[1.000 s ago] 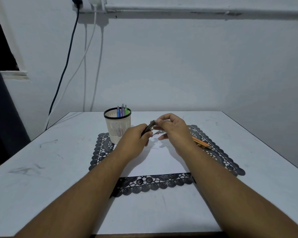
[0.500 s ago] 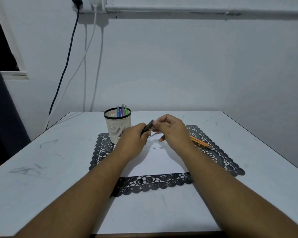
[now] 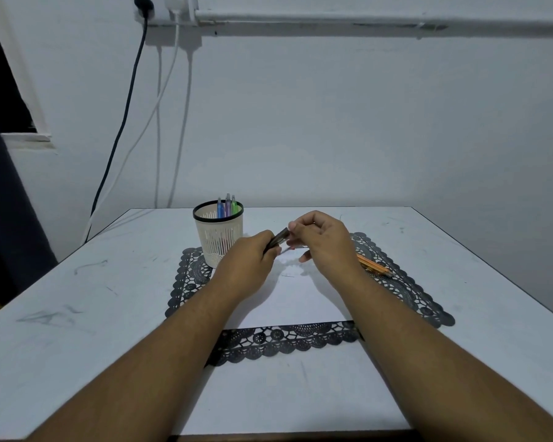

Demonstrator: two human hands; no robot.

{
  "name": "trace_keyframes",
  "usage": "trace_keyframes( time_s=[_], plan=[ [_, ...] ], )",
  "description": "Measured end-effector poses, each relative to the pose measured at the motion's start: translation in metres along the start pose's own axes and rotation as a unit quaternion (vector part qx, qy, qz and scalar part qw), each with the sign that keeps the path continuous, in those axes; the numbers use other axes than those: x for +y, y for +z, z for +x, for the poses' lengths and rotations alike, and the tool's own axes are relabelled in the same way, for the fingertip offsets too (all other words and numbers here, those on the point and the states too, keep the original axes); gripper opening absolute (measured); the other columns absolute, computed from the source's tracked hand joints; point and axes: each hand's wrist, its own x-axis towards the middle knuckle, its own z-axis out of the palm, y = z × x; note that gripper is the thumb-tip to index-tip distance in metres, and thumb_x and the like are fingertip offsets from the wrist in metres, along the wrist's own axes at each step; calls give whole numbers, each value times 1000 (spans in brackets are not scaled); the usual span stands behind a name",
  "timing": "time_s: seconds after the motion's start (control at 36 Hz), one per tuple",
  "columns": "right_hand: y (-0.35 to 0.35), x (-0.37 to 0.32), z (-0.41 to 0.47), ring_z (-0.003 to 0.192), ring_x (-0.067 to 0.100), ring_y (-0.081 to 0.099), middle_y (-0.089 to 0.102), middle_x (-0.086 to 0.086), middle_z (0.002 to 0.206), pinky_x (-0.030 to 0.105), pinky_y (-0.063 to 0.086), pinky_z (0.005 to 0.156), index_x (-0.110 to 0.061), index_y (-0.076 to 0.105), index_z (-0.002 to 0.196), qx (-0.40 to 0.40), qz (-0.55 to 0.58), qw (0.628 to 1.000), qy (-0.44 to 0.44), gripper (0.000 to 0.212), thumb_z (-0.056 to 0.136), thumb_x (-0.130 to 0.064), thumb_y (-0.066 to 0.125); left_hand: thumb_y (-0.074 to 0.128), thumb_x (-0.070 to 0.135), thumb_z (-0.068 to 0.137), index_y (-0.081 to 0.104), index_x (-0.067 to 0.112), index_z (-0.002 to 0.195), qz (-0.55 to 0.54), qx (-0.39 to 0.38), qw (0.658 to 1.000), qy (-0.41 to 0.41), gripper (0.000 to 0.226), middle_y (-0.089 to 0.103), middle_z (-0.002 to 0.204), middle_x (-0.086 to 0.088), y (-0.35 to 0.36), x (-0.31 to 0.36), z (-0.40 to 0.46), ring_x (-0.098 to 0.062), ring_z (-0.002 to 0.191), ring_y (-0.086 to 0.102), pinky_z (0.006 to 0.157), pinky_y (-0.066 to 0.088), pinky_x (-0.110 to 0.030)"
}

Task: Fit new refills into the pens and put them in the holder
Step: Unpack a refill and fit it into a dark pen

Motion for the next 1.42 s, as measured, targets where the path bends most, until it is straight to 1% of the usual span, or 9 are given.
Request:
trace_keyframes(
  time_s=[0.25, 0.44, 0.64, 0.81, 0.94, 1.06, 1.19, 1.28, 1.42],
  plan=[
    [-3, 0, -1, 87, 31, 75, 78, 9, 88, 33, 53, 56, -4, 68, 94, -8, -15, 1000, -18, 16, 96, -20, 73, 55, 32, 103, 54, 19, 84, 4, -11, 1000, 3, 23, 64, 74, -1, -1, 1, 0, -22, 69, 59, 67, 51, -48],
    [-8, 1, 1, 86, 27, 76, 78, 8, 83, 31, 52, 54, -8, 72, 87, -20, -50, 998, -30, 14, 95, -20, 74, 54, 32, 104, 54, 20, 89, 45, -12, 999, 15, 18, 63, 74, 1, 0, -3, 1, -19, 68, 58, 65, 52, -45],
    [-9, 7, 3, 81, 23, 74, 77, 0, 79, 30, 52, 61, -17, 77, 84, -15, -113, 990, -87, 14, 96, -23, 72, 52, 32, 104, 53, 22, 94, 88, -3, 996, 28, 14, 60, 79, 0, 1, -5, 3, -20, 71, 56, 65, 52, -44],
    [-5, 14, 5, 79, 23, 73, 75, -4, 77, 40, 55, 65, -22, 77, 88, -1, -138, 984, -114, 15, 98, -29, 68, 53, 30, 103, 54, 20, 92, 67, 7, 998, 18, 15, 60, 77, 0, 2, -4, 3, -21, 70, 56, 65, 51, -44],
    [-2, 10, 1, 81, 20, 75, 78, -1, 85, 29, 54, 60, -17, 78, 95, 9, -68, 995, -77, 15, 101, -21, 65, 55, 28, 103, 54, 19, 86, 13, 7, 1000, -5, 20, 64, 74, 0, 1, -3, 3, -19, 67, 59, 62, 48, -40],
    [-4, 11, 2, 80, 20, 73, 78, 1, 85, 35, 56, 60, -17, 77, 97, -13, -57, 998, -26, 12, 99, -16, 65, 57, 28, 103, 61, 22, 85, -97, 4, 995, -32, 20, 71, 74, 6, -1, 4, 1, -2, 55, 51, 58, 36, -30],
    [-2, 15, 2, 71, 7, 65, 74, 2, 79, 27, 55, 61, -20, 78, 97, -63, -89, 994, -19, 7, 91, -16, 76, 57, 23, 102, 61, 23, 101, -240, -16, 968, -71, 4, 78, 82, 4, -3, 8, 1, -11, 59, 51, 61, 42, -34],
    [-1, 15, 1, 70, 6, 64, 72, -1, 77, 26, 55, 61, -21, 76, 102, -74, -76, 994, -28, 14, 90, -14, 77, 57, 16, 102, 57, 18, 108, -317, -22, 942, -105, 6, 77, 80, -1, -6, 11, 0, -8, 51, 49, 52, 39, -23],
    [2, 15, 0, 71, 12, 61, 73, 3, 80, 29, 53, 61, -18, 77, 91, -81, -99, 991, -48, 12, 85, -9, 83, 55, 12, 104, 57, 17, 111, -360, -25, 923, -135, 9, 61, 71, -6, -5, 10, 2, -16, 47, 44, 43, 31, -22]
  ],
)
